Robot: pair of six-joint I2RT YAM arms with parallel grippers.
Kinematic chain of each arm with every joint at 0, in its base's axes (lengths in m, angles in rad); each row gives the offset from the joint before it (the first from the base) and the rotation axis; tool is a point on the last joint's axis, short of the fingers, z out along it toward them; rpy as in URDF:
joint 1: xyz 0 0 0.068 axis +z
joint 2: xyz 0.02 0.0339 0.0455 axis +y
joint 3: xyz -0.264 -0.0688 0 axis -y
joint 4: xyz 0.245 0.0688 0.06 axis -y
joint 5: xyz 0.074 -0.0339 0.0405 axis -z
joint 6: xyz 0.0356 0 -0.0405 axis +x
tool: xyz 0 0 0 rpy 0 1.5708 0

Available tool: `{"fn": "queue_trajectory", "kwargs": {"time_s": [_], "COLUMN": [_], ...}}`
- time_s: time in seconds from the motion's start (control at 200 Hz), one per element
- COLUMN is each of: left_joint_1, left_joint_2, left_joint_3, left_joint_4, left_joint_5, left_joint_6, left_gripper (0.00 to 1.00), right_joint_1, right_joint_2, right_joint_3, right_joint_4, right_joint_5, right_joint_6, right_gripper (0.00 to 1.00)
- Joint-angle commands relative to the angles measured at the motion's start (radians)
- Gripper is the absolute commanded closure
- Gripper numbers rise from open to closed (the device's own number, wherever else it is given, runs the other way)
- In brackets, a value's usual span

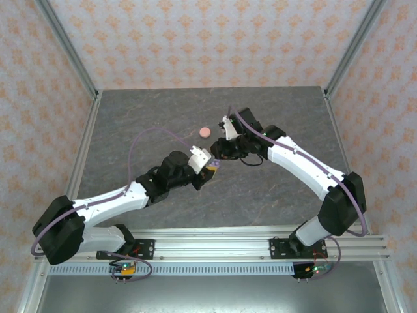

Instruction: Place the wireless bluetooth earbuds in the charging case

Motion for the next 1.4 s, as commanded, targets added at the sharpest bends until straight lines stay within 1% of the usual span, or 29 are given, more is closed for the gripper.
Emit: {"fn": "queue_trajectory", "kwargs": {"time_s": [0.0,0.12,0.215,0.315,0.405,0.511,0.606,0.666,0.766,0.841,0.971,0.991,1.051,1.136,1.392], "left_joint_1": [0.007,0.007,0.007,0.009,0.010,0.028,0.064,0.093,0.151,0.178,0.205,0.209,0.224,0.239,0.276], "left_joint_2": [0.007,0.016,0.022,0.035,0.055,0.088,0.123,0.147,0.193,0.234,0.299,0.309,0.341,0.388,0.510], "left_joint_3": [0.027,0.031,0.032,0.041,0.054,0.086,0.122,0.147,0.182,0.214,0.254,0.260,0.278,0.302,0.390], "left_joint_4": [0.058,0.055,0.050,0.032,0.008,-0.038,-0.094,-0.143,-0.196,-0.236,-0.257,-0.256,-0.257,-0.251,-0.252], "left_joint_5": [-0.072,-0.079,-0.092,-0.142,-0.218,-0.269,-0.282,-0.292,-0.227,-0.179,-0.112,-0.102,-0.066,-0.018,0.082], "left_joint_6": [-0.032,-0.041,-0.052,-0.087,-0.135,-0.224,-0.332,-0.414,-0.517,-0.551,-0.570,-0.599,-0.617,-0.636,-0.668], "left_gripper": [0.91,0.91,0.91,0.91,0.91,0.91,0.90,0.87,0.86,0.86,0.86,0.86,0.86,0.86,0.87], "right_joint_1": [0.010,0.009,0.009,0.009,0.005,-0.014,-0.038,-0.055,-0.085,-0.104,-0.135,-0.138,-0.146,-0.149,-0.150], "right_joint_2": [0.009,0.004,-0.007,-0.025,-0.041,-0.060,-0.093,-0.118,-0.157,-0.182,-0.225,-0.229,-0.242,-0.262,-0.297], "right_joint_3": [0.012,0.012,0.008,0.001,-0.009,-0.037,-0.082,-0.115,-0.166,-0.196,-0.244,-0.250,-0.263,-0.287,-0.335], "right_joint_4": [-0.075,-0.070,-0.061,-0.056,-0.059,-0.054,-0.031,-0.009,0.007,0.008,0.012,0.012,0.003,0.002,0.002], "right_joint_5": [-0.013,0.005,0.053,0.163,0.277,0.369,0.416,0.433,0.453,0.472,0.487,0.488,0.496,0.507,0.516], "right_joint_6": [-0.023,-0.020,-0.002,0.034,0.070,0.114,0.147,0.161,0.179,0.183,0.182,0.180,0.180,0.177,0.180], "right_gripper": [0.72,0.71,0.71,0.69,0.66,0.66,0.65,0.65,0.64,0.64,0.63,0.63,0.63,0.63,0.62]}}
